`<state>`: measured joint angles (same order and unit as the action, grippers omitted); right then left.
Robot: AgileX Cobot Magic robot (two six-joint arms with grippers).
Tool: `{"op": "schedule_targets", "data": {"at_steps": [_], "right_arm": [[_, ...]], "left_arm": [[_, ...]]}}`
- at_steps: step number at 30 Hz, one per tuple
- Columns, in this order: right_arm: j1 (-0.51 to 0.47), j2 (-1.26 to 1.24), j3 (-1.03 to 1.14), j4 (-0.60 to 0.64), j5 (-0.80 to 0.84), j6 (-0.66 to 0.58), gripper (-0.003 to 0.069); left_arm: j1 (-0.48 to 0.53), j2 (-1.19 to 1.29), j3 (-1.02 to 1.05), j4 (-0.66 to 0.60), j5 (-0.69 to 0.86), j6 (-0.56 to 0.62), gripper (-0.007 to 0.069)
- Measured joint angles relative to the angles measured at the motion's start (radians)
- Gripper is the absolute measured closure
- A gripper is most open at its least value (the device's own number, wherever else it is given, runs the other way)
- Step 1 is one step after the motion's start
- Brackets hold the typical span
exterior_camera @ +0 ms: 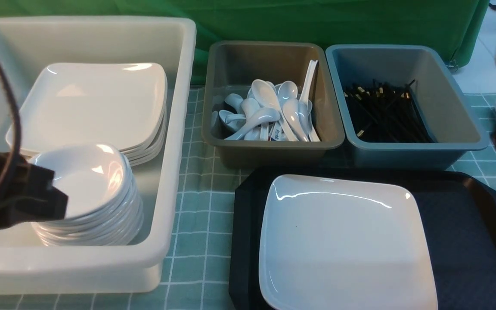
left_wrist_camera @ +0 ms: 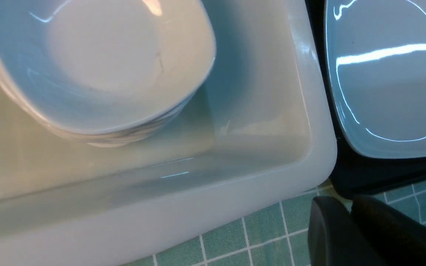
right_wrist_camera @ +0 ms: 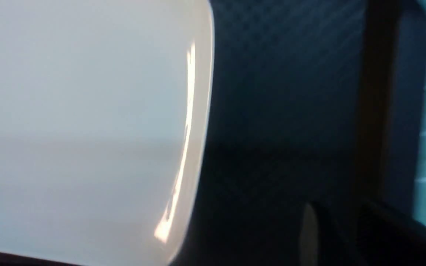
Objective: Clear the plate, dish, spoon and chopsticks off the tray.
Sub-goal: Use the right arm to move the plate from left to right
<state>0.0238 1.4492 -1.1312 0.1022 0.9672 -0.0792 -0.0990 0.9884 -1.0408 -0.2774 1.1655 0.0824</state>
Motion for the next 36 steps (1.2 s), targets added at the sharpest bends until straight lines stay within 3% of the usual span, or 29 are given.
{"op": "schedule_targets", "data": {"at_steps": [2, 5, 8, 14, 18, 20, 21, 24, 28, 31, 36], "right_arm": [[-0.024, 0.018, 0.138, 0.093, -0.12, -0.044, 0.0335], [-0.025, 0.071, 0.249, 0.242, -0.233, -0.124, 0.0263], [-0.014, 0.141, 0.279, 0.338, -0.3, -0.183, 0.0241], [0.036, 0.232, 0.28, 0.368, -0.391, -0.201, 0.0239], [0.059, 0.268, 0.275, 0.376, -0.403, -0.204, 0.0285], [0.068, 0.278, 0.267, 0.376, -0.406, -0.227, 0.0455], [0.069, 0.278, 0.267, 0.385, -0.41, -0.222, 0.0503], [0.059, 0.271, 0.267, 0.382, -0.411, -0.205, 0.0513], [0.005, 0.243, 0.269, 0.284, -0.403, -0.152, 0.0513], [-0.128, 0.208, 0.269, 0.114, -0.395, -0.028, 0.0513], [-0.18, 0.207, 0.269, 0.063, -0.373, -0.018, 0.0492]], "left_arm": [[0.0, 0.024, 0.0, -0.012, -0.003, 0.011, 0.0565], [0.0, 0.036, 0.0, -0.018, -0.006, 0.015, 0.0565], [0.0, 0.038, 0.0, -0.025, -0.016, 0.015, 0.0565], [0.0, 0.038, 0.0, -0.028, -0.019, 0.016, 0.0565], [0.0, 0.038, 0.0, -0.028, -0.022, 0.016, 0.0565], [0.0, 0.038, 0.0, -0.028, -0.022, 0.016, 0.0565], [0.0, 0.038, 0.0, -0.028, -0.023, 0.02, 0.0565], [0.0, 0.038, 0.0, -0.031, -0.022, 0.023, 0.0565], [-0.017, 0.038, 0.0, -0.03, -0.019, 0.023, 0.0565], [-0.089, 0.038, 0.0, -0.031, -0.035, 0.014, 0.0565], [-0.199, 0.048, 0.0, -0.03, -0.106, -0.026, 0.0565]]}}
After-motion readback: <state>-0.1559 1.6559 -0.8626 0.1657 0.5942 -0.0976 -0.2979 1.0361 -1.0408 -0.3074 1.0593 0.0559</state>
